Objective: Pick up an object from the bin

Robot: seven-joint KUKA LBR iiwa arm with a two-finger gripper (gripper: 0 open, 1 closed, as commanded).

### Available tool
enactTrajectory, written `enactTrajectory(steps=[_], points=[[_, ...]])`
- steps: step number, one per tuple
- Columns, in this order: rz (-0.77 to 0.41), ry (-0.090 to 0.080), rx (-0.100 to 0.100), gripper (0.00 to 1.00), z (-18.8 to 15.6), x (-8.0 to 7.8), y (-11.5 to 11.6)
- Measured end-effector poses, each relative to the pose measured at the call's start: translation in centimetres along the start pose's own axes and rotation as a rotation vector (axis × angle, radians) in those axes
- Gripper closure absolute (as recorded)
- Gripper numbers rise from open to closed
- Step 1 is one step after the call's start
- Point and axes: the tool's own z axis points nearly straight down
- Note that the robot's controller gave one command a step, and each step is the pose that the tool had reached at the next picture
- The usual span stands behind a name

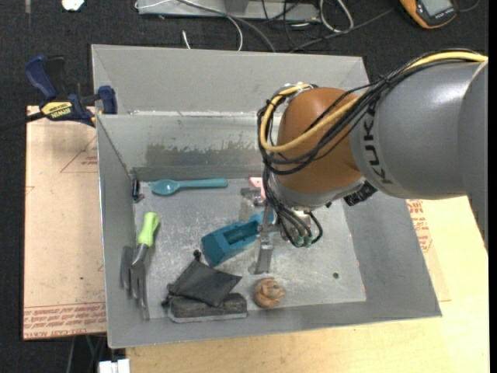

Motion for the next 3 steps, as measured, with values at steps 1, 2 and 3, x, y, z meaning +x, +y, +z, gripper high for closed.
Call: enactTrajectory(steps=[1, 2, 3], points=[[0.003, -0.008, -0.001, 0.00, -0.4, -0.2, 0.0], [-0.044, -0.013, -0.002, 0.00, 5.5, -2.2, 0.3], [-0.029, -0.023, -0.003, 1.00, 8.9, -3.5, -1.6]])
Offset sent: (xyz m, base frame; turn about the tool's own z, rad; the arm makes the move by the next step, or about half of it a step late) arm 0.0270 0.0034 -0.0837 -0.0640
